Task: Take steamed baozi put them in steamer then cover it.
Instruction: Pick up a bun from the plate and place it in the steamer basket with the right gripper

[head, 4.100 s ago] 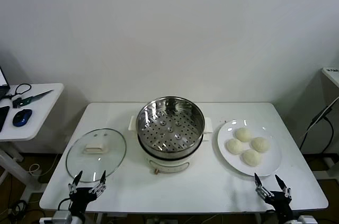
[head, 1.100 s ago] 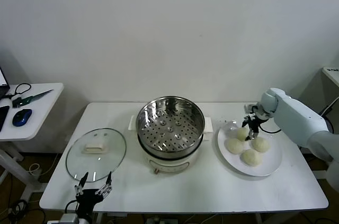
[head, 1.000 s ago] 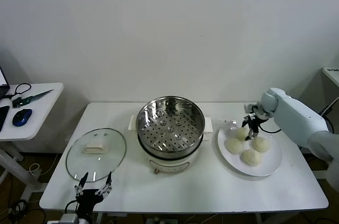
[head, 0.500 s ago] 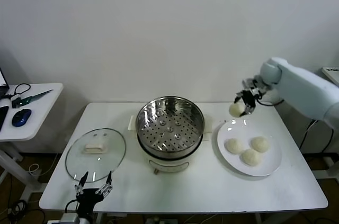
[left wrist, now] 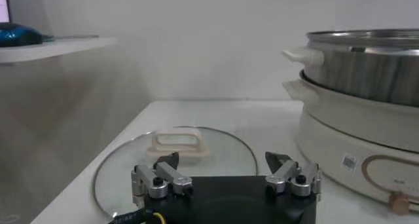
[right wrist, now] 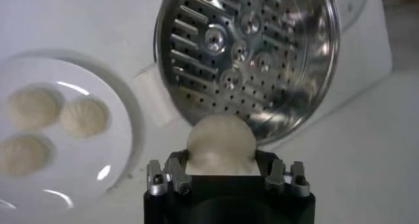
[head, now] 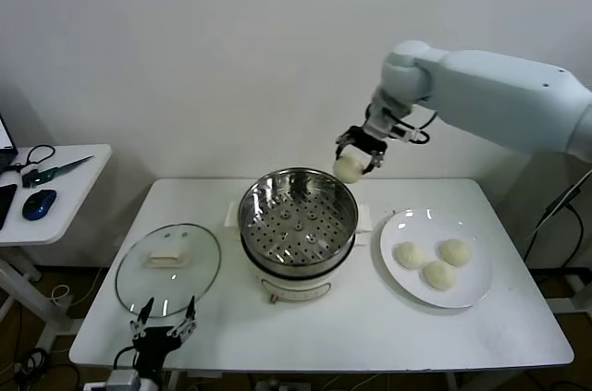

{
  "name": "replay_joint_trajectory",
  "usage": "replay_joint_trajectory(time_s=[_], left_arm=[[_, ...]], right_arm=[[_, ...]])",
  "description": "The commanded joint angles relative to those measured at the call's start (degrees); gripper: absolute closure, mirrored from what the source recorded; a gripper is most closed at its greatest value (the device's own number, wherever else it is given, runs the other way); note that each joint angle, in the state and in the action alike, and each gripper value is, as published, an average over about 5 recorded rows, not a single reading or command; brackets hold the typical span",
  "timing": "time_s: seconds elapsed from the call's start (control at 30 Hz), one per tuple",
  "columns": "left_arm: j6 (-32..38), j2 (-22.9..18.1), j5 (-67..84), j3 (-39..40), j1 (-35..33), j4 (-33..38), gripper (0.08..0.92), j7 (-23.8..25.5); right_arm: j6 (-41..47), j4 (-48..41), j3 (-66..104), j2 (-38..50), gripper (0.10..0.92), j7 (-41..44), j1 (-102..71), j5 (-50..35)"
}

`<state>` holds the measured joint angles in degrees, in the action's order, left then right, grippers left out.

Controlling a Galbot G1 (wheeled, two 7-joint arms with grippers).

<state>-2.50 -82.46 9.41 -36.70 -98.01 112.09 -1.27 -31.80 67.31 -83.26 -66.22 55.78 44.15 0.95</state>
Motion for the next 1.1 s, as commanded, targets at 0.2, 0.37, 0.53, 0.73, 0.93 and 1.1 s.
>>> replay_joint_trajectory(time_s=[0.2, 0.37, 0.53, 0.73, 0.93, 1.1], left_arm=[[0.8, -0.2, -0.2, 0.0, -0.8, -0.2, 0.177, -0.7], [0.9, -0.3, -0.2, 0.0, -0.8, -0.3, 0.177, -0.8], [1.0, -0.4, -0.2, 0.0, -0.8, -0.3, 0.177, -1.0], [1.1, -0.4, -0.2, 0.0, -0.8, -0.3, 0.177, -1.1], [1.0, -0.6, -0.2, 0.1, -0.4, -0.6, 0.177, -1.1], [1.0, -0.7, -0.2, 0.0, -0.2, -0.9, 0.177, -1.2]], right_arm=[[-12.1, -15.6, 7.9, -13.5, 0.338, -7.2, -15.5, 20.2], [-12.8, -19.1, 10.1, -15.2, 0.338, -7.9, -18.6, 23.7], [-13.6, -22.3, 11.6, -16.3, 0.338, -8.2, -20.4, 26.2], [-14.7, -24.4, 12.3, -16.3, 0.338, -7.5, -20.2, 26.1], [-14.9, -25.1, 11.5, -16.2, 0.336, -6.7, -20.0, 23.5], [-15.0, -25.6, 11.7, -16.5, 0.312, -8.0, -20.0, 22.2]])
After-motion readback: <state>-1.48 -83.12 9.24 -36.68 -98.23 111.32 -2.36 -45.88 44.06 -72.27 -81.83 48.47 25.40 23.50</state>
